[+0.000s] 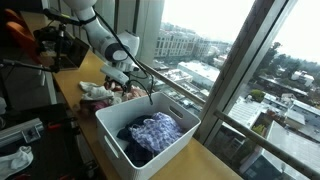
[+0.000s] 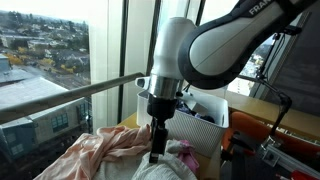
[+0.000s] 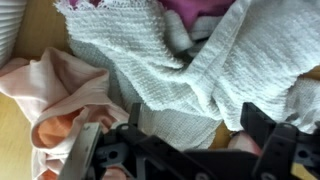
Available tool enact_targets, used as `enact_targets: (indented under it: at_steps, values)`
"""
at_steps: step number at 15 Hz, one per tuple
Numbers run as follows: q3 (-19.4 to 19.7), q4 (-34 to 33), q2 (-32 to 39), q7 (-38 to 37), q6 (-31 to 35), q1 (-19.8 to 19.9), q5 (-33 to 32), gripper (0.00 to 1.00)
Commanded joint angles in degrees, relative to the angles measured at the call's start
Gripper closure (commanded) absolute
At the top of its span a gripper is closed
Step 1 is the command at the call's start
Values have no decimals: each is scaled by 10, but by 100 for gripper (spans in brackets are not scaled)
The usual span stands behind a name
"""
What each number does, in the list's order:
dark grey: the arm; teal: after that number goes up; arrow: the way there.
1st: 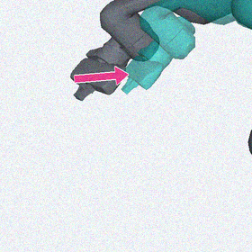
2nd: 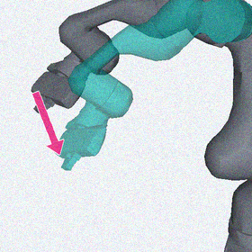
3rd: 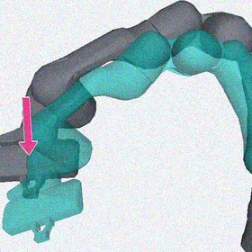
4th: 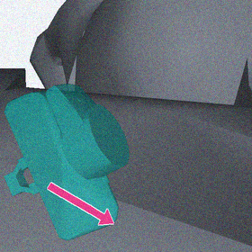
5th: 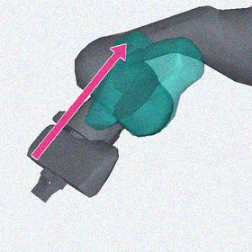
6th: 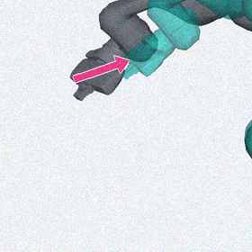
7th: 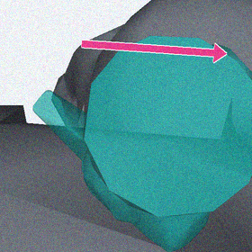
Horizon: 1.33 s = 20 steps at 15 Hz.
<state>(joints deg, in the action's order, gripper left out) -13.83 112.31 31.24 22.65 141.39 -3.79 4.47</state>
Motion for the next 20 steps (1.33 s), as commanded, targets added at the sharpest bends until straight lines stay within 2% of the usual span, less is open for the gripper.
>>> enact_targets:
  at_steps: [1,2,3,4,12,14,20]
  values:
    - [-9,-33,39,4,-10,-8,-4,0]
    - [-10,-38,48,3,-12,-10,-6,25]
    - [-11,-42,55,3,-13,-12,-7,26]
    - [-11,-46,61,3,-14,-14,-8,32]
    - [-16,-53,71,8,-13,-12,-8,95]
    - [-16,-51,67,8,-13,-12,-8,100]
    - [-16,-48,47,3,-15,-16,-13,99]
